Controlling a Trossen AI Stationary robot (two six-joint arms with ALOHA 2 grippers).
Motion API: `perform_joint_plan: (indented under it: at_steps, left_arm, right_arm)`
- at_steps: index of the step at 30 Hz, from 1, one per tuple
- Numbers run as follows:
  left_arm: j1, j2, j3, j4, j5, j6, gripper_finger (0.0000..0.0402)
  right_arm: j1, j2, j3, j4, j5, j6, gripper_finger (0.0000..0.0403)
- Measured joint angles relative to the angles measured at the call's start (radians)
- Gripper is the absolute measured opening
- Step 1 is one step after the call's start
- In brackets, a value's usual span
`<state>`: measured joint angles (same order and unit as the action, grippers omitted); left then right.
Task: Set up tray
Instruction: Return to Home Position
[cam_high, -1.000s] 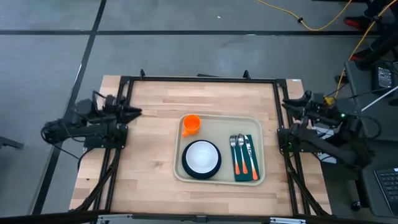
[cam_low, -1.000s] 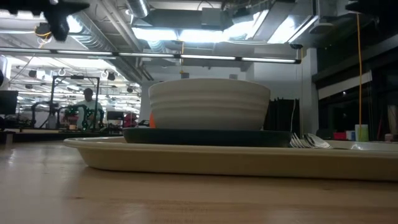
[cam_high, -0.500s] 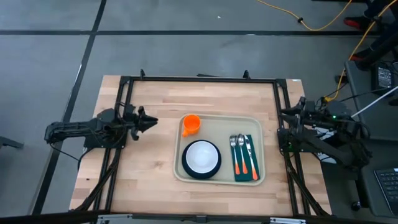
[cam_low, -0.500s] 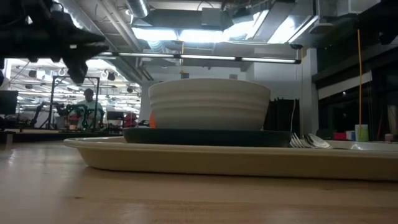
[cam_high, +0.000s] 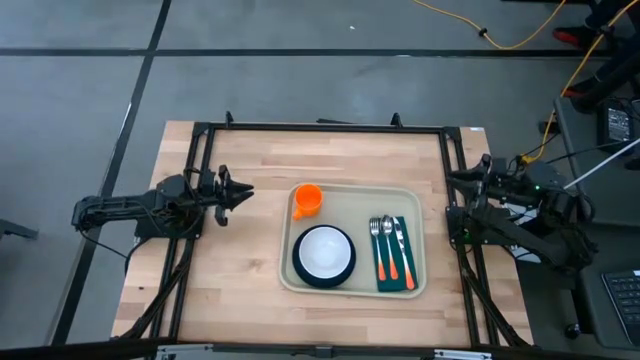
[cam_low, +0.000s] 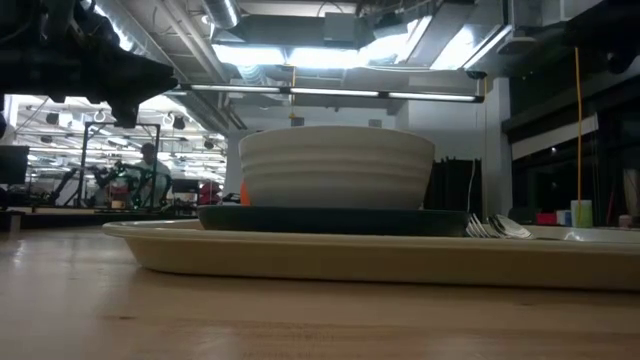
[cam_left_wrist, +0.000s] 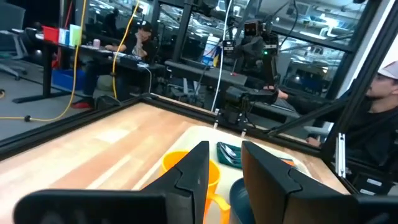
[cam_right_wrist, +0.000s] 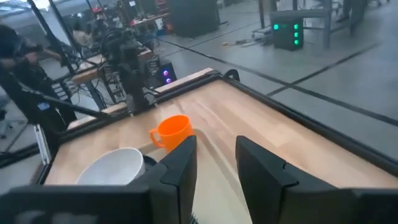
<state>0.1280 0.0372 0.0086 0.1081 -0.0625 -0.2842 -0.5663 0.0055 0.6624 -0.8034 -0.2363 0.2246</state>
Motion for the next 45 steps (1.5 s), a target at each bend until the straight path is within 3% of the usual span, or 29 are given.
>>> perform_joint_plan:
  at_steps: [12,18,22,29,35,40,45]
  left_arm:
    - [0.000,0.000,0.000,0.000,0.002,0.000,0.0088]
    - [0.000,0.000,0.000,0.000,0.003,0.000,0.0088]
    - [0.000,0.000,0.000,0.000,0.003,0.000,0.0088]
    - [0.000,0.000,0.000,-0.001,0.003,0.000,0.0088]
    - [0.000,0.010,0.002,-0.001,0.009,0.000,0.0088]
    - [0.000,0.011,0.001,-0.016,0.006,0.000,0.0088]
    - [0.000,0.015,0.001,-0.013,0.007,-0.001,0.0088]
  right_arm:
    - [0.005,0.000,0.000,-0.001,0.007,0.059,0.0116]
    - [0.197,-0.002,-0.048,0.031,0.033,0.060,0.0116]
    - [0.305,-0.002,-0.208,0.199,0.033,0.059,0.0116]
    - [0.395,0.004,-0.580,0.602,0.041,0.064,0.0116]
    - [0.471,-0.003,-0.571,0.717,0.058,0.081,0.0116]
    - [0.533,-0.002,-0.655,0.856,0.067,0.162,0.0116]
    - [0.602,-0.003,-0.656,0.851,0.072,0.163,0.0116]
